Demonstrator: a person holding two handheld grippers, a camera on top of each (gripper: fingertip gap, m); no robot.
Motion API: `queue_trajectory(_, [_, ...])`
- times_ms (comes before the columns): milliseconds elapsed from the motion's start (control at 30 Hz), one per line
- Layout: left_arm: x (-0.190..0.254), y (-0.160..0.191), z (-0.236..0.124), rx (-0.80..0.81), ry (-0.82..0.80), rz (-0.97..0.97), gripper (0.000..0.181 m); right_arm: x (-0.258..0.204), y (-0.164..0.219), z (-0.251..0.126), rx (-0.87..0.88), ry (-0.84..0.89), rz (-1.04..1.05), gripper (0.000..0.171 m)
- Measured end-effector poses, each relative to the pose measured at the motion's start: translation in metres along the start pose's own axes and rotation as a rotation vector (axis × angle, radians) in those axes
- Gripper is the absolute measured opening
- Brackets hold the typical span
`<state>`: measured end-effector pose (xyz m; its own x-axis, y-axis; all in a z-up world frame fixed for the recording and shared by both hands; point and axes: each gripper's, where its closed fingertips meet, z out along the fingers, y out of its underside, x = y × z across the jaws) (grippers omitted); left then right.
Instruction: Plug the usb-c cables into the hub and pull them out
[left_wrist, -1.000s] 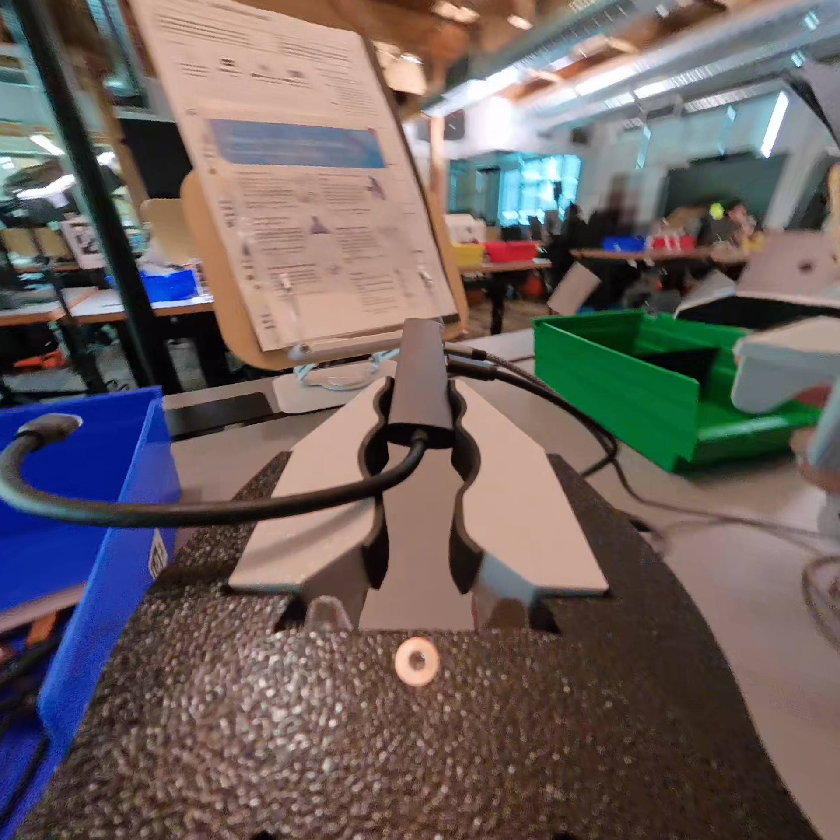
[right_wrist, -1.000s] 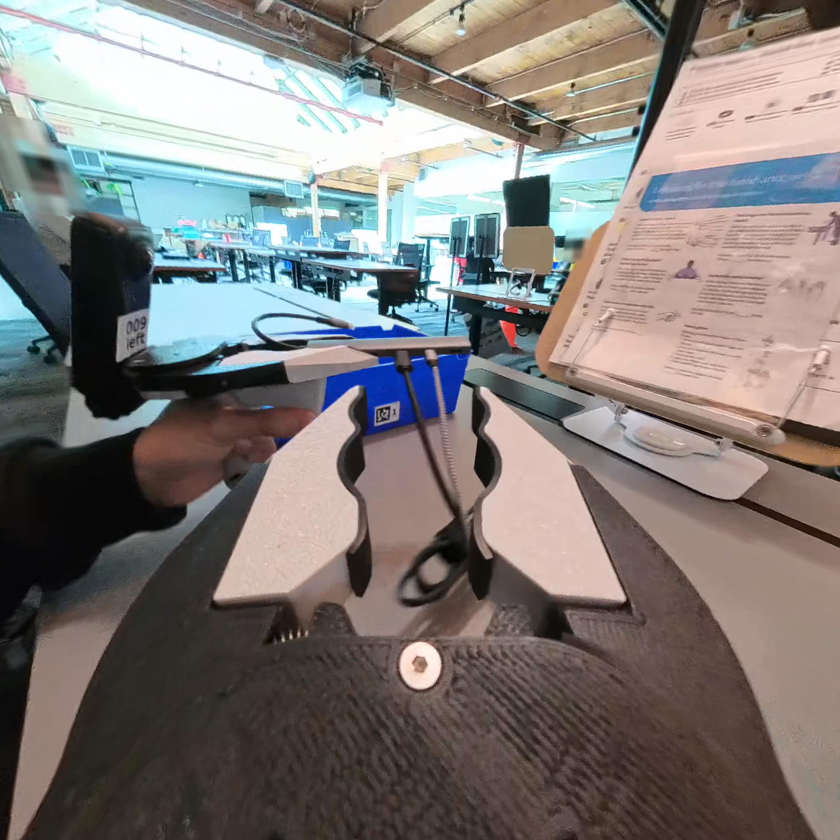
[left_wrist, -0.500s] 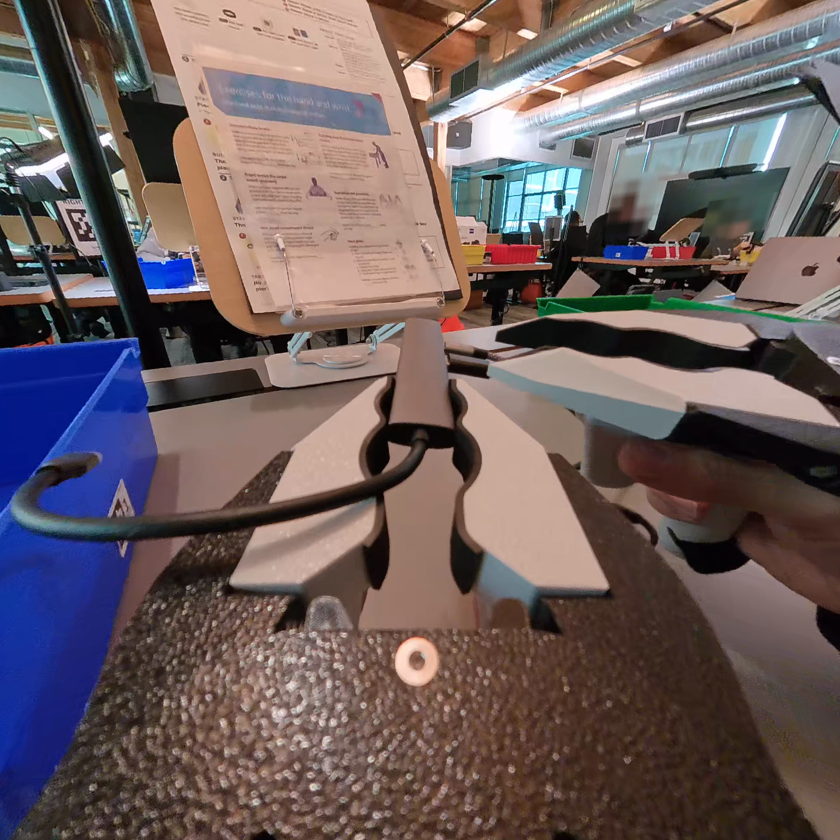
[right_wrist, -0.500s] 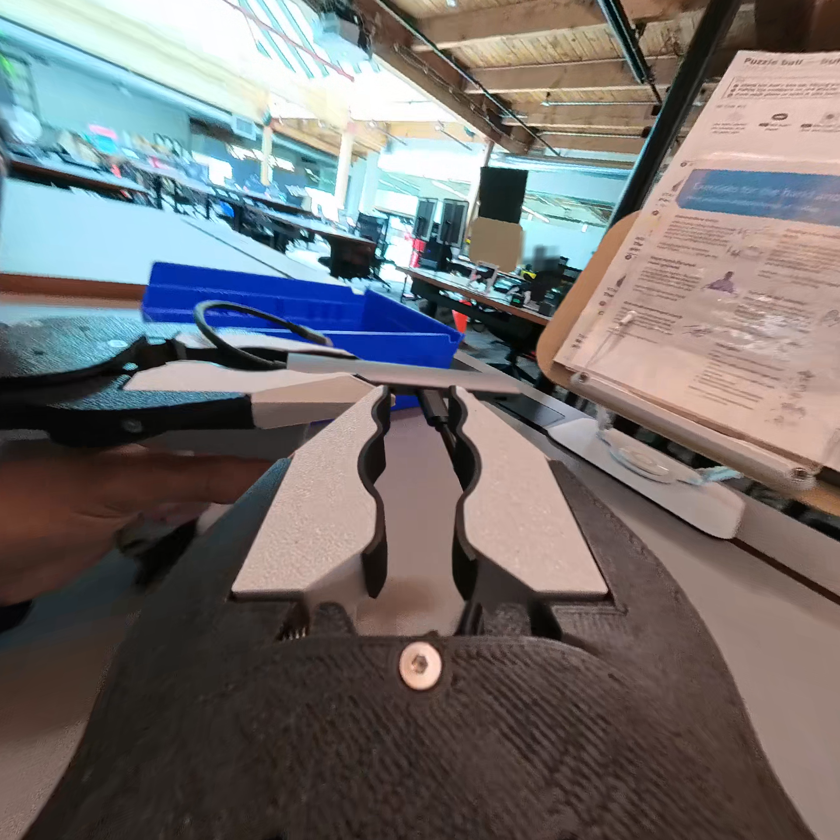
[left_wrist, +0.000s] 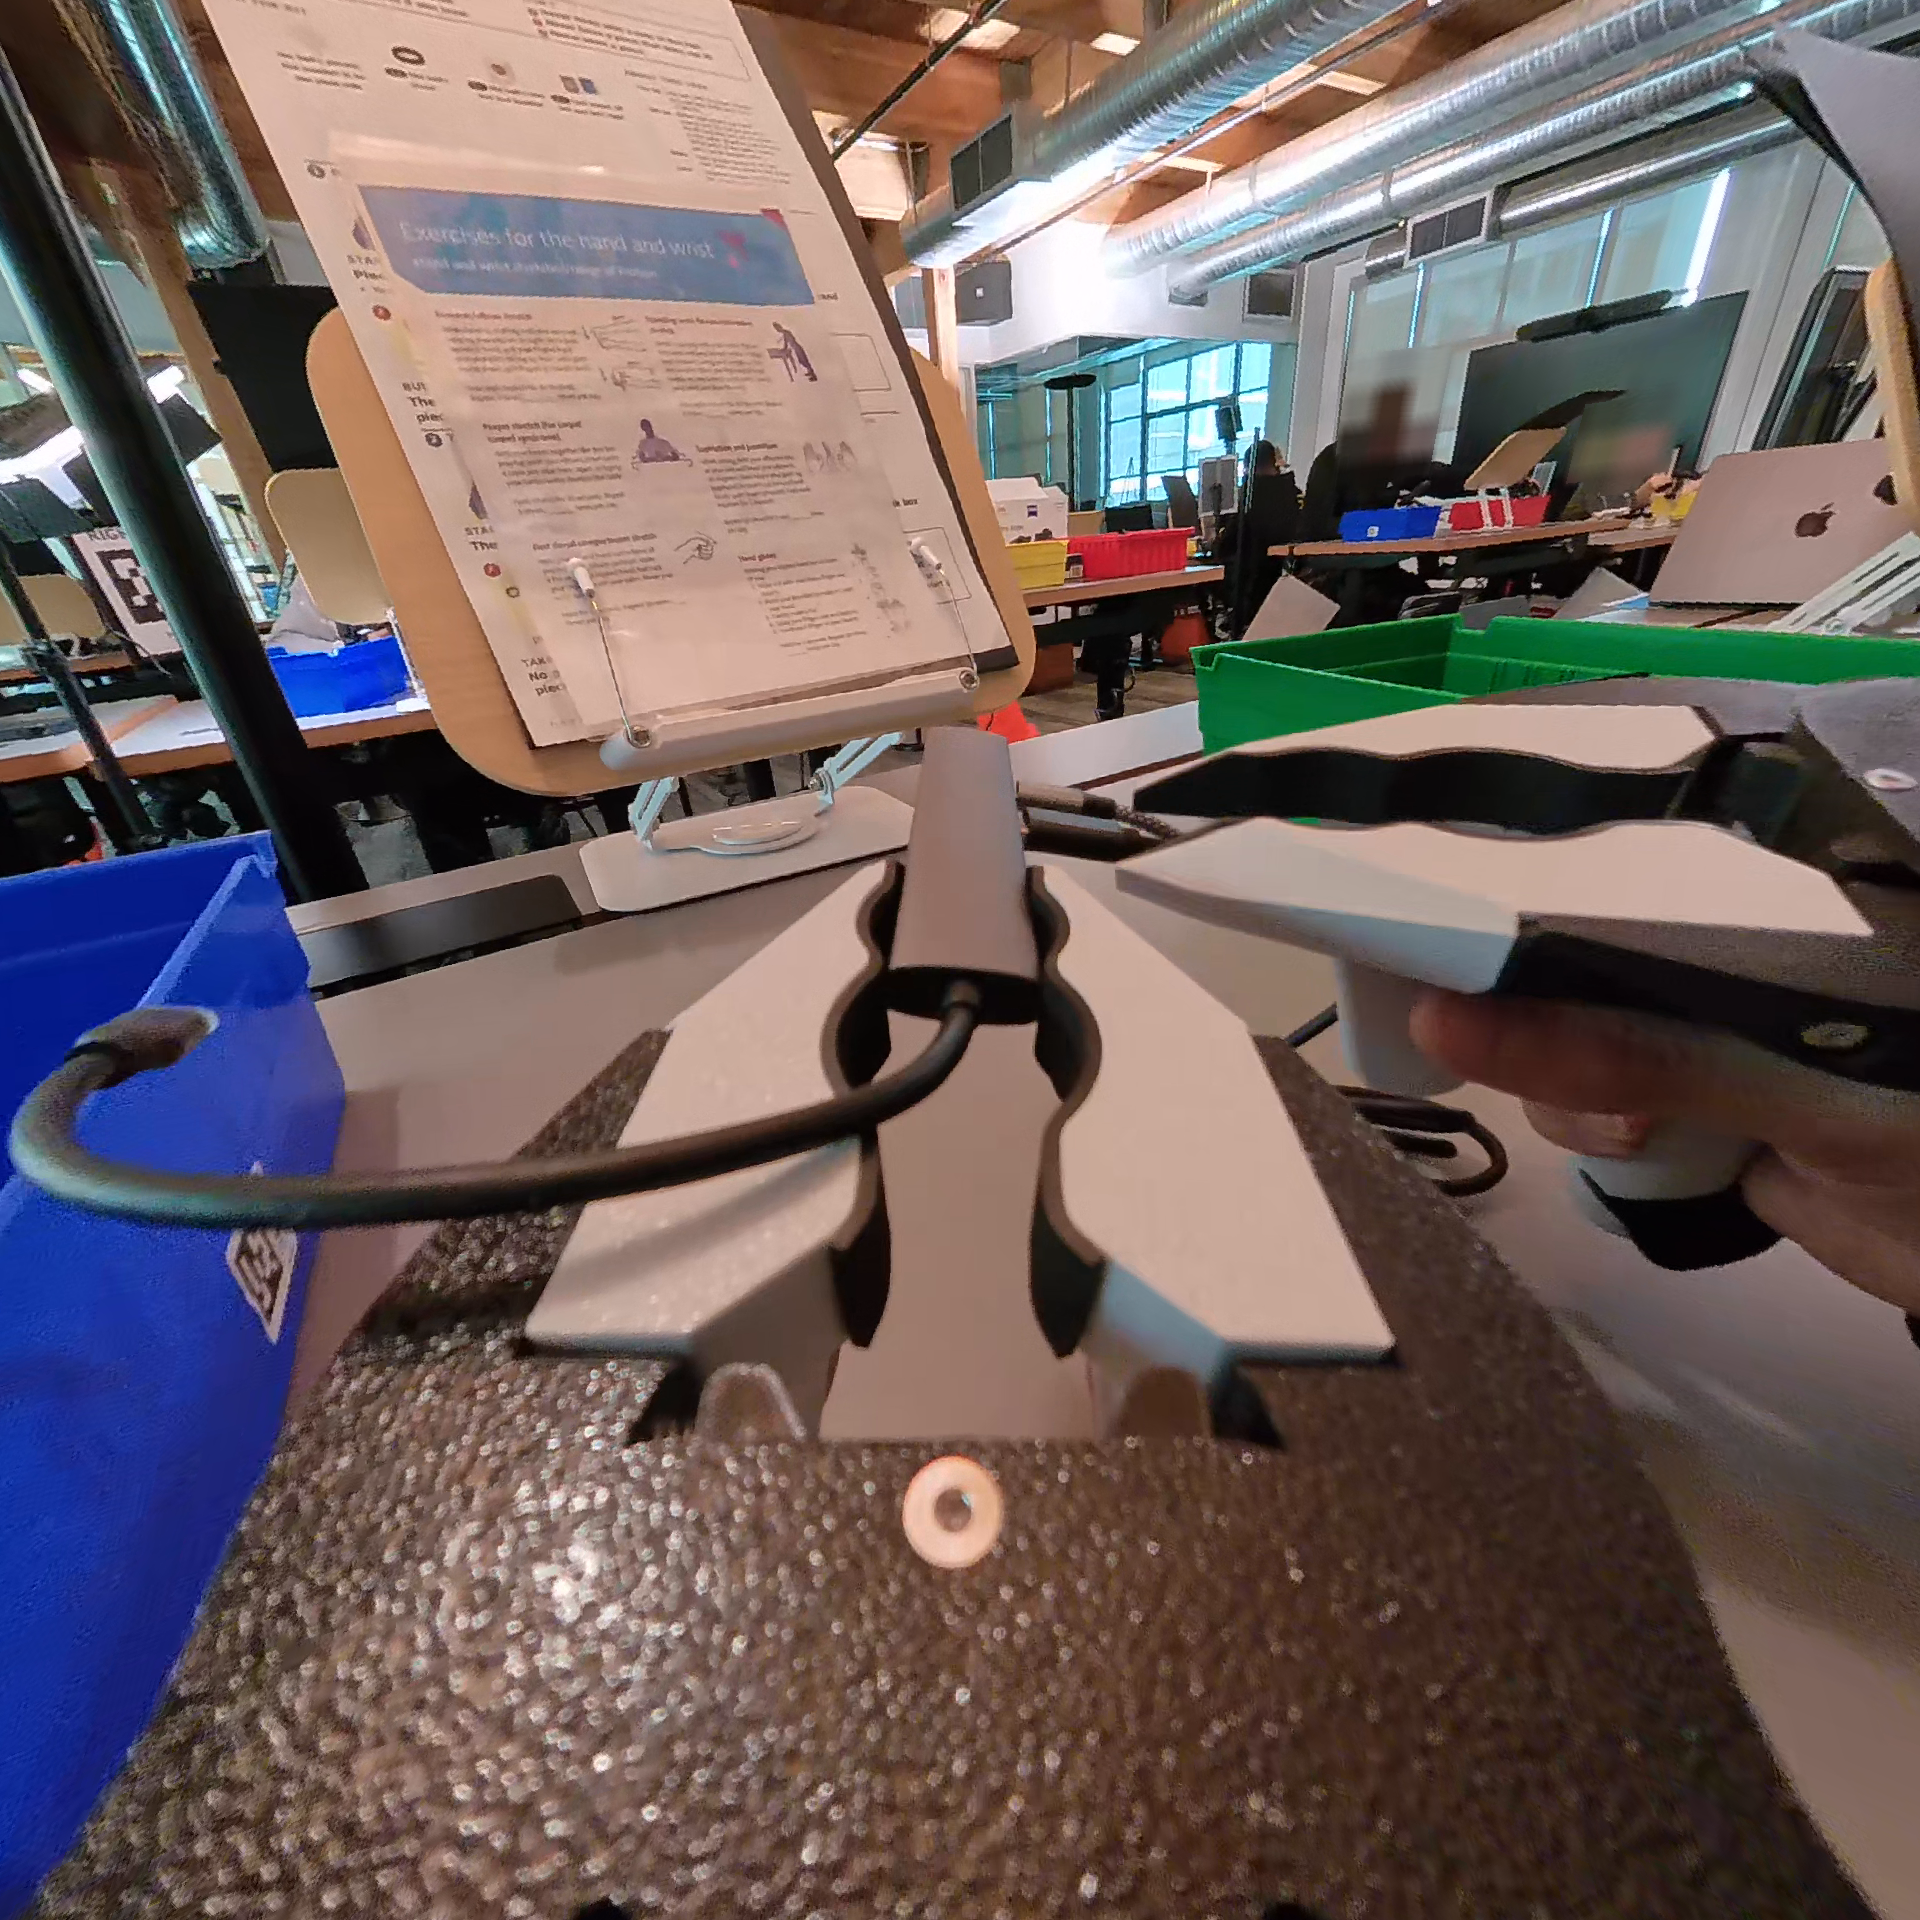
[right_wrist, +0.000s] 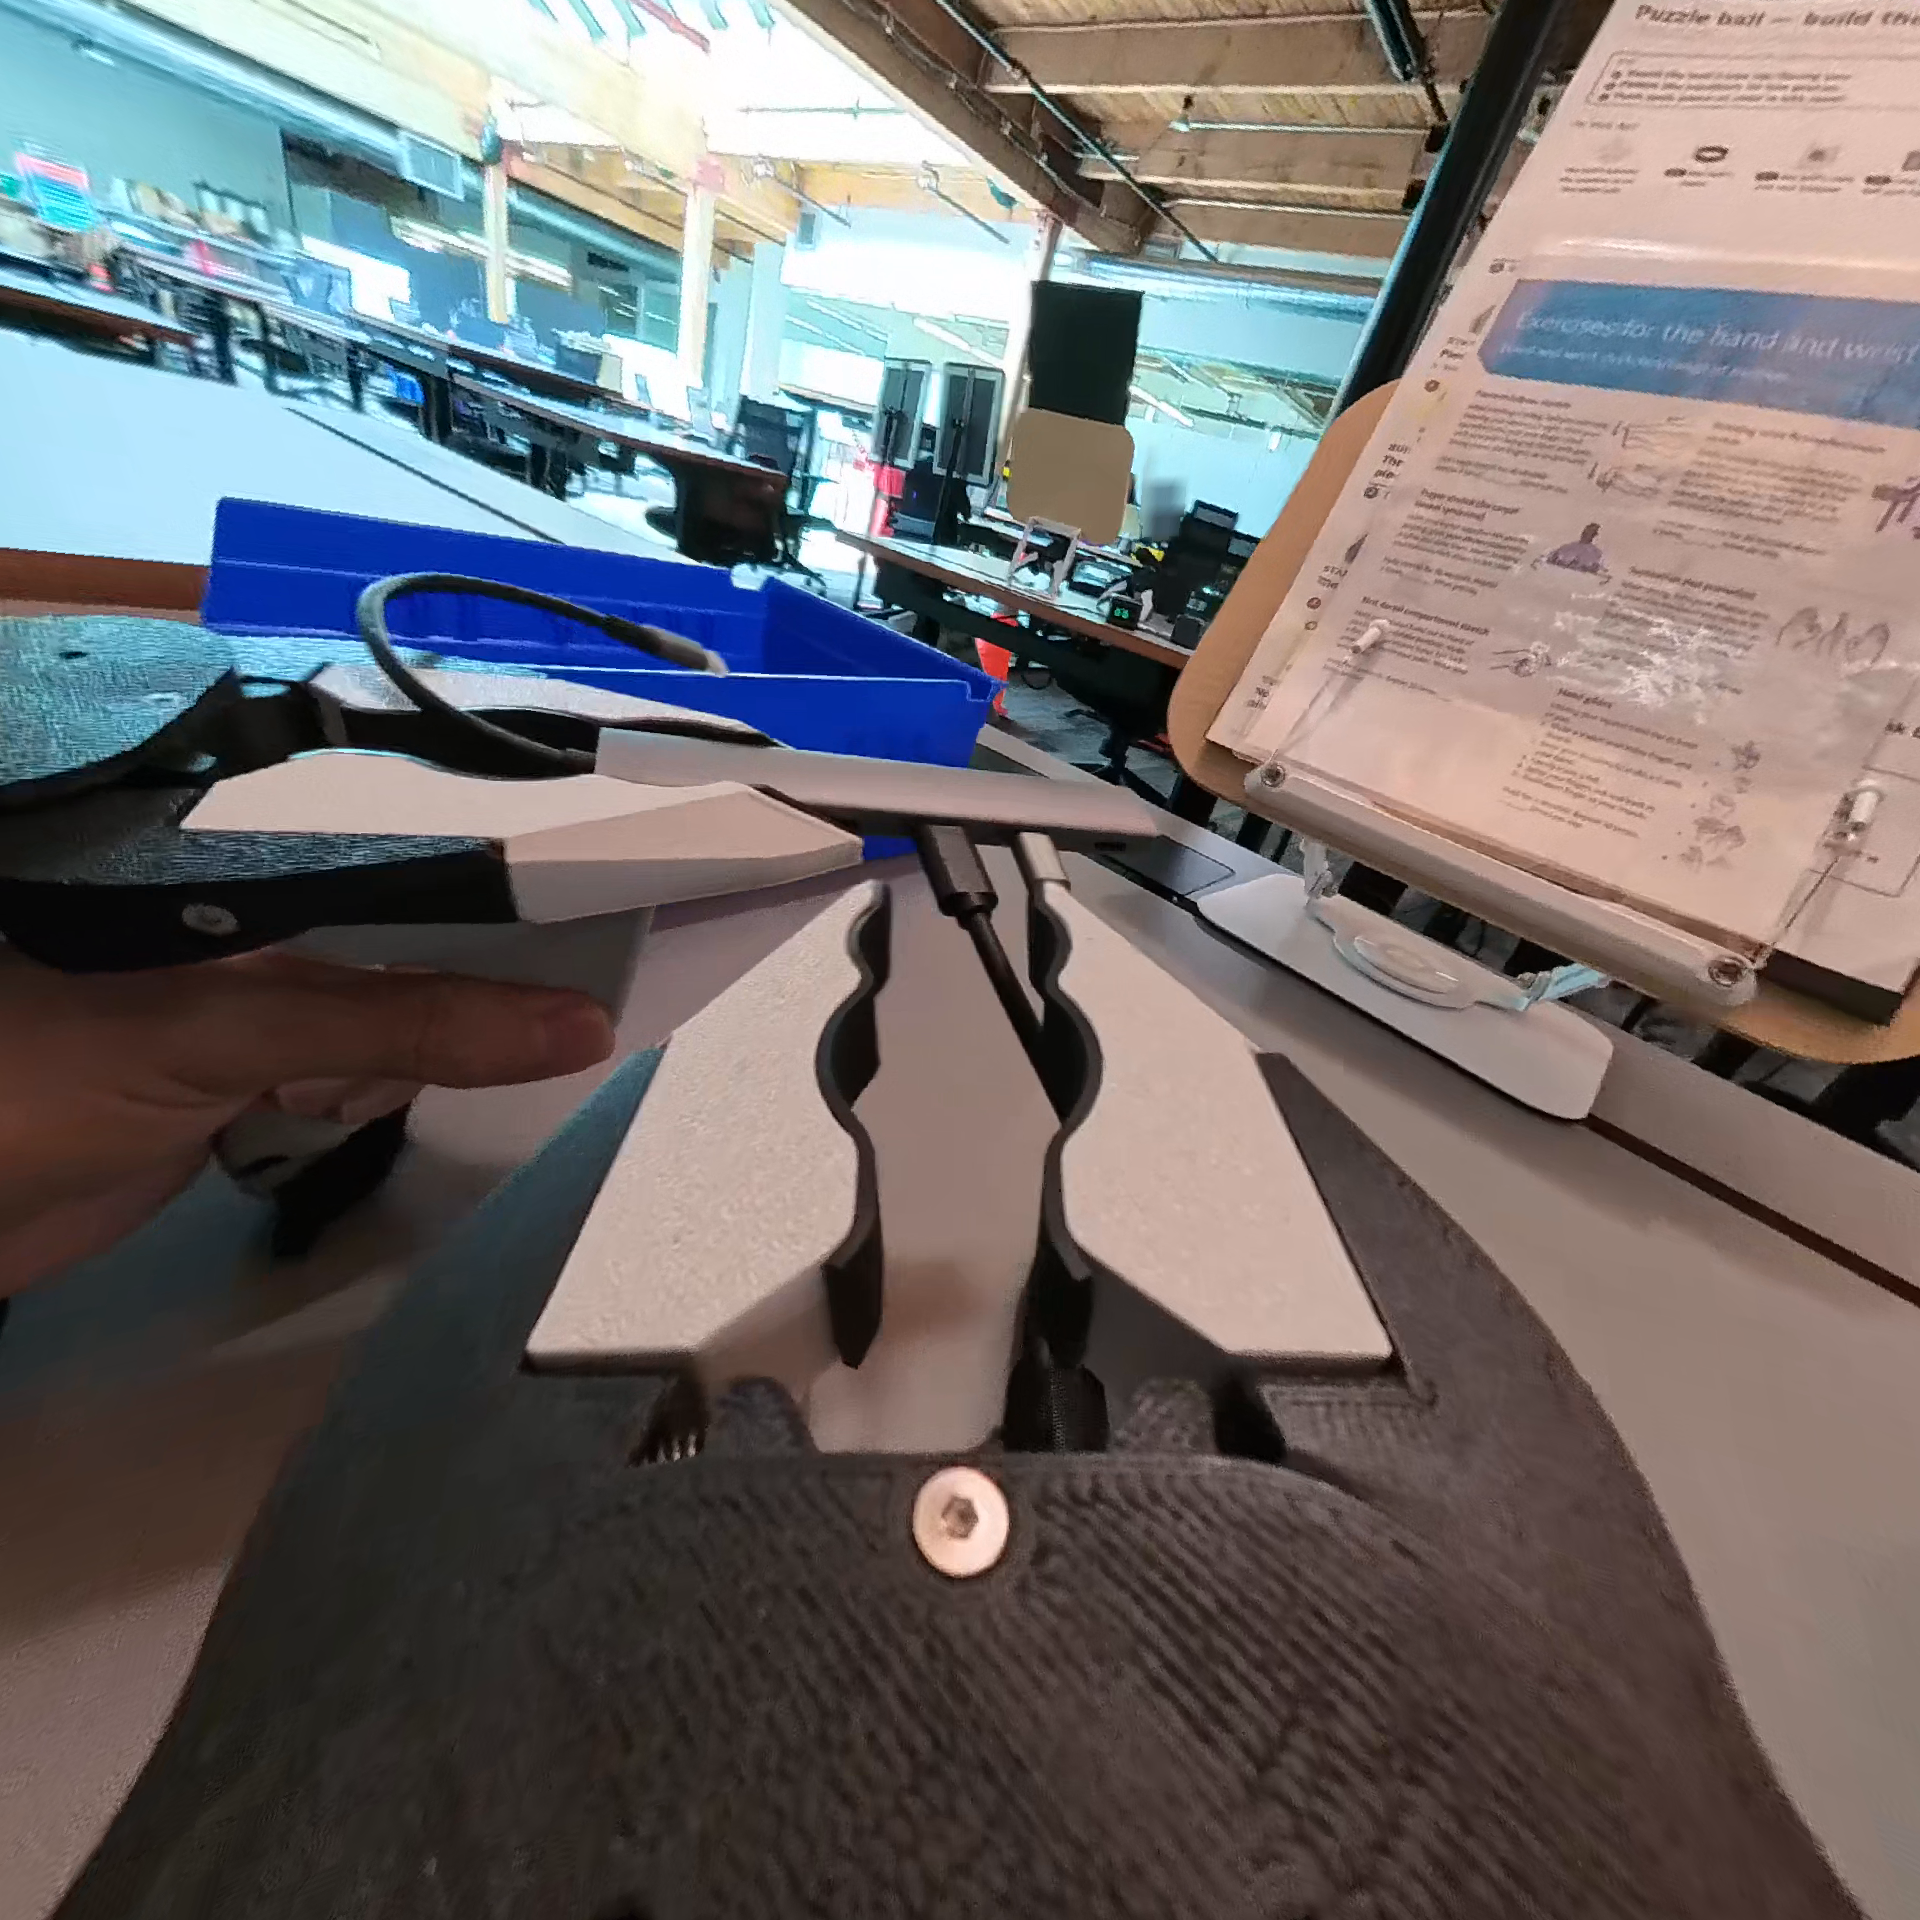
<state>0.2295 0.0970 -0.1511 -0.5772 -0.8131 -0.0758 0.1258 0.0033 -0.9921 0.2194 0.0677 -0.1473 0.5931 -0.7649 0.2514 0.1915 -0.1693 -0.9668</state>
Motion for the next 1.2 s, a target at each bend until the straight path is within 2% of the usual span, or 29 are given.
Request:
queue_trajectory(67, [0.0,0.0,0.0,0.003,-0.006,0.016,0.021,-0.007,-0.003,0.0,0.025,-0.053,0.03,0.032])
queue_trajectory(200, [0.004,-0.001,0.001,0.007,0.011,0.048,0.021,0.008,0.001,-0.003,0.015,0.004,0.072,0.016])
queue_trajectory(367, [0.009,-0.001,0.002,0.008,0.032,0.079,0.021,0.003,0.009,-0.005,-0.039,-0.046,0.007,0.017])
queue_trajectory(433, [0.01,0.001,0.002,0.003,0.037,0.103,0.021,-0.001,0.016,-0.005,-0.079,-0.074,-0.015,0.023])
queue_trajectory(500, [0.01,0.0,0.002,0.011,0.045,0.098,0.021,-0.003,0.012,-0.007,-0.044,-0.116,0.078,0.025])
queue_trajectory(567, [0.012,-0.001,0.002,0.02,0.06,0.09,0.021,0.001,0.009,-0.009,-0.02,-0.13,0.157,0.017])
queue_trajectory(700, [0.015,-0.002,0.002,0.026,0.069,0.096,0.021,0.006,0.006,-0.012,0.003,-0.114,0.198,0.01])
queue_trajectory(1033, [0.012,0.001,0.002,-0.011,0.057,0.017,0.021,0.003,0.009,-0.01,-0.054,-0.082,0.114,0.007])
queue_trajectory(1200, [0.014,-0.001,0.001,-0.008,0.048,0.072,0.021,0.003,0.008,-0.014,-0.068,-0.109,0.119,0.004])
